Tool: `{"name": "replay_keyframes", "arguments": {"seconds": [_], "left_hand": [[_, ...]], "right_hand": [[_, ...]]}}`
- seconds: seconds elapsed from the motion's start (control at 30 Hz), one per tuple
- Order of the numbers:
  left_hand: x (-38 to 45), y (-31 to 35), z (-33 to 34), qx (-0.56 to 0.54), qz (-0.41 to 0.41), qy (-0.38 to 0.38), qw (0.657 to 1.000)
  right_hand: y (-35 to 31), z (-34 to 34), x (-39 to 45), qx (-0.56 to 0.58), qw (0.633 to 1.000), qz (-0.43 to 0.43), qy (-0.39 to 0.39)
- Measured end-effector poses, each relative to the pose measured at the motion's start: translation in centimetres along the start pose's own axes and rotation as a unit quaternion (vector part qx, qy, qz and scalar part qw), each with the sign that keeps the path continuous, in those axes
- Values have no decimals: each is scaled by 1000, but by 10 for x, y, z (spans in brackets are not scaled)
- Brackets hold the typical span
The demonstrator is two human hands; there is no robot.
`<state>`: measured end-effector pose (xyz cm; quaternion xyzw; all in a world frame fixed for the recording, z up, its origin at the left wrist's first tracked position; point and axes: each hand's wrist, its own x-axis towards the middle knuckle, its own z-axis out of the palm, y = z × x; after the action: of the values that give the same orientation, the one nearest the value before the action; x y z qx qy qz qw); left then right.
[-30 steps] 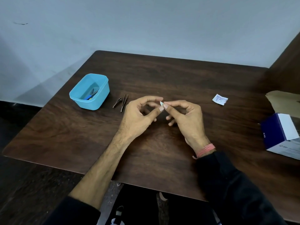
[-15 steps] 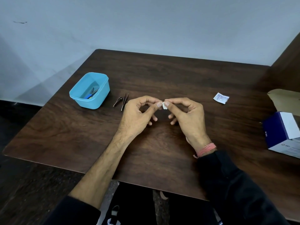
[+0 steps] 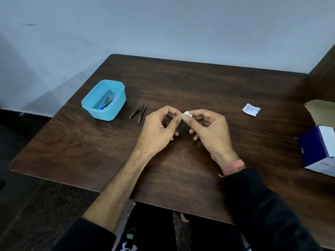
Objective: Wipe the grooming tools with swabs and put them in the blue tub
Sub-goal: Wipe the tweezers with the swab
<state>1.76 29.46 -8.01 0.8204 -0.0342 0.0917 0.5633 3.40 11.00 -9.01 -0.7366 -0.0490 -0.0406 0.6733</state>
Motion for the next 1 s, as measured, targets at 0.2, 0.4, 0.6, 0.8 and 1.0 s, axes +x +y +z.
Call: {"name": "replay_keyframes", "arguments": {"seconds": [0.2, 0.4, 0.6, 0.8, 1.0], "left_hand": [[-1, 2, 1, 27, -2, -11, 1000], [-3, 4, 0, 29, 3, -14, 999], [-6, 8, -5, 75, -9, 133, 988], [-2, -8, -48, 283, -96, 269, 915], [7, -7, -53, 331, -148, 232, 903]], "right_hand": [[2, -10, 5, 89, 996, -13, -24], [4, -9, 6, 39, 998, -22, -39], [4, -9, 4, 65, 997, -18, -36], [2, -8, 6, 81, 996, -17, -28], [2, -8, 7, 66, 998, -10, -9]]}}
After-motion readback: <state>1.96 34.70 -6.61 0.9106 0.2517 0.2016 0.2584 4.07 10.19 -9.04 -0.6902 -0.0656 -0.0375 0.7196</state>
